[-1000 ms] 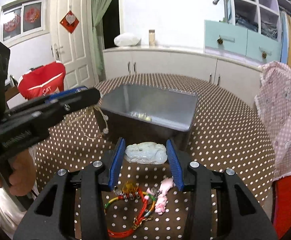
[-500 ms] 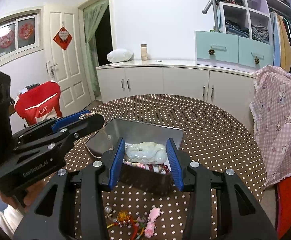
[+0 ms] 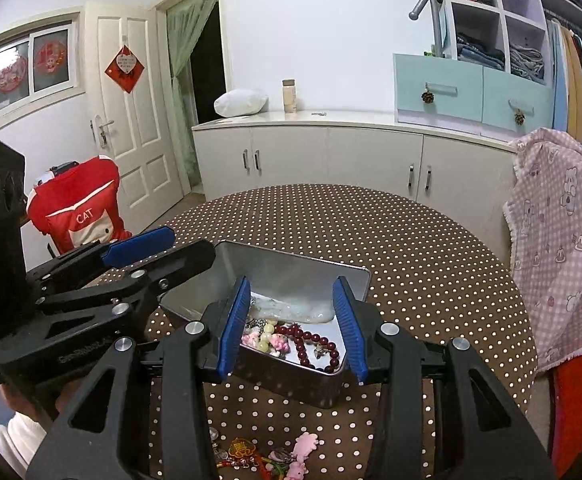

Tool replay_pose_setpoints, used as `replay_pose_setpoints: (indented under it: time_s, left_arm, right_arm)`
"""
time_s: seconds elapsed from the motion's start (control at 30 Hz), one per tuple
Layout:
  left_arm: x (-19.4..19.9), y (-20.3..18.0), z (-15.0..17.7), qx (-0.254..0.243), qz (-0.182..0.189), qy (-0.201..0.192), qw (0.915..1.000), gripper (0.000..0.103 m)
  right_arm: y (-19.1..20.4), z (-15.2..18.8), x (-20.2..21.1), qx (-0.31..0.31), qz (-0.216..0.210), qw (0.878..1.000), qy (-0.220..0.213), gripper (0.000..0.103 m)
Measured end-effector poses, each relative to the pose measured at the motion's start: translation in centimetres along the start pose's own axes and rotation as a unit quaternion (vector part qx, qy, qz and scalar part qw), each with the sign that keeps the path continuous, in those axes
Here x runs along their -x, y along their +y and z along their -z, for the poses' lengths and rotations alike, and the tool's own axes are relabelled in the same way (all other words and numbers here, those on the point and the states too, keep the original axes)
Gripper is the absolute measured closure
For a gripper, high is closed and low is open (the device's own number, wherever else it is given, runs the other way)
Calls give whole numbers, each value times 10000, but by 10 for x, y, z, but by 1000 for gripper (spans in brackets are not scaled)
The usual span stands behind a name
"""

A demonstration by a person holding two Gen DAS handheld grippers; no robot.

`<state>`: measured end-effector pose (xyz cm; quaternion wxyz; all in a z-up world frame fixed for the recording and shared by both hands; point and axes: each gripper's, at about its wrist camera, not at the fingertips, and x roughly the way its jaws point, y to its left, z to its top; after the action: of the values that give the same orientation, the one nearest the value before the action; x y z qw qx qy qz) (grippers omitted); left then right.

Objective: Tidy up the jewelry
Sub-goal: 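Open both tools to drop the necklace and pendant into the box, then withdraw both tools toward the red cord bracelet beside the box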

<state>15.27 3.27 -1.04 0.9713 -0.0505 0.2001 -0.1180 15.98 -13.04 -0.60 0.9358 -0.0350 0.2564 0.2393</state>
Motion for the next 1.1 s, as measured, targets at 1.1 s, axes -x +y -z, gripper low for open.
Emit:
replay_pose_setpoints:
  time_s: [1.1]
  left_arm:
    - [19, -16, 33, -445, -60, 396, 9982, 44]
  right_arm:
    - [-13, 37, 24, -124, 314, 9990, 291, 62]
